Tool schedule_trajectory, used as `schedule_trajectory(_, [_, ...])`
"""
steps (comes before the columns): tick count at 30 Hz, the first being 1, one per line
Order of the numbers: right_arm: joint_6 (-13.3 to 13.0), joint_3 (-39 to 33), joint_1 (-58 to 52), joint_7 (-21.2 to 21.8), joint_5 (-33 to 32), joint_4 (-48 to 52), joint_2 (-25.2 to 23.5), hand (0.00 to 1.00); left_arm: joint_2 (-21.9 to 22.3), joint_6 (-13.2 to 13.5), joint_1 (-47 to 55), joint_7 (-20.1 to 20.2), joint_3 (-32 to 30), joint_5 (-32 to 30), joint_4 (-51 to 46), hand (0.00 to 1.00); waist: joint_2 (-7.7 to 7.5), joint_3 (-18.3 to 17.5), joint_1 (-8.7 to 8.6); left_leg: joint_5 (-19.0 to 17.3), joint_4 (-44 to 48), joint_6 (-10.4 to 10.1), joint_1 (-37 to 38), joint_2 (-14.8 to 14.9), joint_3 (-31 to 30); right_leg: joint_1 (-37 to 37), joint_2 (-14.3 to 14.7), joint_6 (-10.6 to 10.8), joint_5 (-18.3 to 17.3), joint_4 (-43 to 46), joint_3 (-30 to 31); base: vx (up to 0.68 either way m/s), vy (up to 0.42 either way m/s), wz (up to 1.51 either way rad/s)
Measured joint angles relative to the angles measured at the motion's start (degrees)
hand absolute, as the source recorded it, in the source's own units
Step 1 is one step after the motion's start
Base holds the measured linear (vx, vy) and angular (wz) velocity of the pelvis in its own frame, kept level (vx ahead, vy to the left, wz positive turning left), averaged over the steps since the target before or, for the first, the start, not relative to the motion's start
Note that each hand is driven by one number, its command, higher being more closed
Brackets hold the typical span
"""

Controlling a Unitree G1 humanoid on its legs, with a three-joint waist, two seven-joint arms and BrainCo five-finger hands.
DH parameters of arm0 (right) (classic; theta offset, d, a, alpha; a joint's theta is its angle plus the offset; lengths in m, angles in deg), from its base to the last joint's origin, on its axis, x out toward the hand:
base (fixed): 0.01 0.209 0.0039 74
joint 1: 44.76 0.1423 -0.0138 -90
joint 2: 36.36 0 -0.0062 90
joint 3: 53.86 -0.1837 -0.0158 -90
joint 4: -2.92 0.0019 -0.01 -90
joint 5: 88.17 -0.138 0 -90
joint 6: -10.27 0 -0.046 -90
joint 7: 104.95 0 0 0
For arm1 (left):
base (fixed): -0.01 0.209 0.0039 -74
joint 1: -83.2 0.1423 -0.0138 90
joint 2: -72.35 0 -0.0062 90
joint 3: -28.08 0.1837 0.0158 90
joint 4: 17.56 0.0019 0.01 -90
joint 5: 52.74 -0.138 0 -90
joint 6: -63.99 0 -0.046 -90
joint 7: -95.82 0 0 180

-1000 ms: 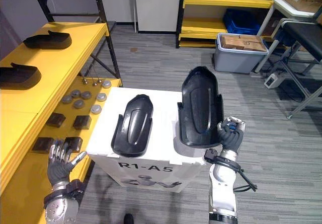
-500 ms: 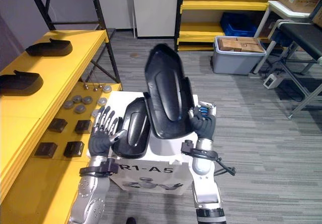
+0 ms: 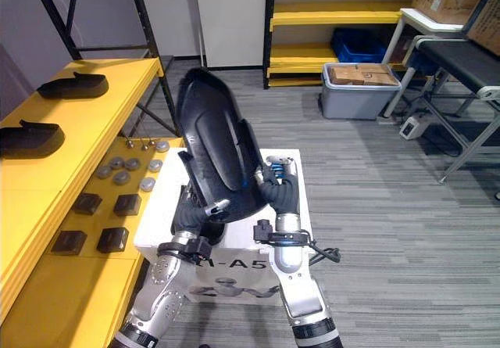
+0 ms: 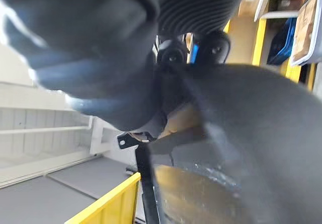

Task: Walk over and take plastic housings, then place them on the shelf

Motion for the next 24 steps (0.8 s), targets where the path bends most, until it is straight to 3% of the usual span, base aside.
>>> schedule_trajectory(7, [-0.4, 2.9, -0.1, -0.1, -1.1, -0.6, 3.5, 1.00, -2.1, 0.0, -1.9, -2.3, 0.9, 6.6, 0.1, 1.00, -0.01, -0.7, -0.64, 0.2, 0.0, 0.1, -0.3, 0.1, 0.1, -0.4, 0.1, -0.2, 0.8, -0.1, 0.2, 0.00, 0.000, 0.00])
schedule_trajectory(11, [-1.7, 4.3, -0.8, -0.1, -1.6, -0.7, 4.6, 1.00, -3.6, 0.0, -2.8, -3.4, 0.6, 7.2, 0.2, 1.00, -0.03, -0.7, -0.70, 0.3, 0.0, 0.1, -0.3, 0.1, 0.2, -0.4, 0.1, -0.2, 0.8, -0.2, 0.3, 0.00, 0.000, 0.00])
schedule_trajectory(12, [-2.2, 4.5, -1.1, -0.1, -2.0, -0.9, 4.7, 0.00, -4.1, 0.0, -2.8, -3.7, 0.7, 7.1, 0.3, 1.00, -0.07, -1.0, -0.68, 0.3, 0.0, 0.1, -0.4, 0.1, 0.3, -0.3, 0.1, -0.3, 0.8, -0.5, 0.5, -0.03, 0.010, -0.06])
schedule_trajectory(17, [-3.5, 5.7, -2.2, 0.7, -5.7, -3.3, 6.4, 0.00, -5.6, -0.6, -2.8, -4.1, 1.0, 6.8, 2.1, 1.00, -0.41, -1.6, -0.55, 0.4, 0.0, 0.2, -0.5, 0.2, 1.0, -0.3, 0.2, -0.4, 0.9, -1.6, 1.3, -0.02, 0.006, -0.07])
schedule_trajectory(24, [-4.0, 4.1, -5.6, 3.8, -10.5, -5.8, 6.2, 0.00, -5.4, -1.9, -2.8, -3.8, -0.7, -1.1, 2.1, 1.00, -0.73, -1.8, -0.66, 0.5, 0.0, 0.2, -0.3, 0.1, 1.0, -0.3, 0.2, -0.4, 0.9, -1.3, 1.2, 0.00, 0.000, 0.00])
